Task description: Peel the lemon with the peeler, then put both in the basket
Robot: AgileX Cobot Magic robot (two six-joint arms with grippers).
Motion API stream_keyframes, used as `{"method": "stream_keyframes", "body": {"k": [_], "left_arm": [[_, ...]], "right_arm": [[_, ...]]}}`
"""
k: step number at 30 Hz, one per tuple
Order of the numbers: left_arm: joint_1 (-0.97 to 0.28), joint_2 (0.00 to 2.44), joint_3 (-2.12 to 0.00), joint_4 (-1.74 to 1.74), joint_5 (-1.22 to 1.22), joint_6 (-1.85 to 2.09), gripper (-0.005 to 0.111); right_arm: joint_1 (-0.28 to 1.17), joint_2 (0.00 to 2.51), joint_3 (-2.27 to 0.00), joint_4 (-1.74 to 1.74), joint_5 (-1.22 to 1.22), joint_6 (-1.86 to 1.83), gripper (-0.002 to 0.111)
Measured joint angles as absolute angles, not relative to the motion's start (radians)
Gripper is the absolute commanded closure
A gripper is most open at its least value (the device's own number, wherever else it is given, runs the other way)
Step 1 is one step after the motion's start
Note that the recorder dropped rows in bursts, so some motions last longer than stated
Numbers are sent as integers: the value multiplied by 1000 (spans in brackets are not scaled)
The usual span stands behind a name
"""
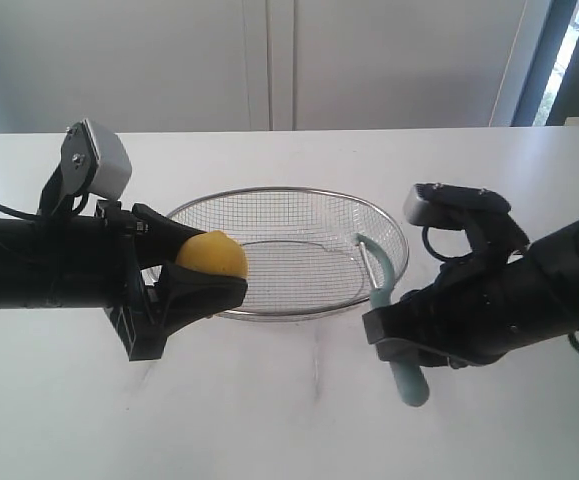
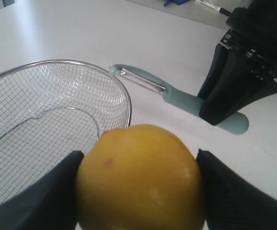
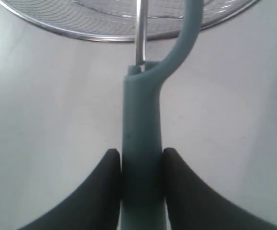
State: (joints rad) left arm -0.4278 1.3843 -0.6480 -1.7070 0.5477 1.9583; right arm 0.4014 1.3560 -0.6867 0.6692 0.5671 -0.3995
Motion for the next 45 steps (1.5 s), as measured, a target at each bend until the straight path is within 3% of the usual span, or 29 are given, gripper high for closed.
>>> {"method": "stream_keyframes", "body": {"k": [5, 11, 24, 45], "left_arm": [[-428, 1384, -648, -1707, 548, 1958, 107], [-428, 1384, -648, -1707, 609, 1958, 107], [-428, 1384, -648, -1709, 617, 1958, 107], [-428, 1388, -648, -1711, 601, 1958, 107]], "right_arm": [[406, 1387, -687, 931, 606, -603, 108], [522, 1389, -687, 1015, 585, -618, 108], [617, 1389, -687, 1132, 560, -620, 108], [621, 1389, -687, 1174, 573, -620, 108]]}}
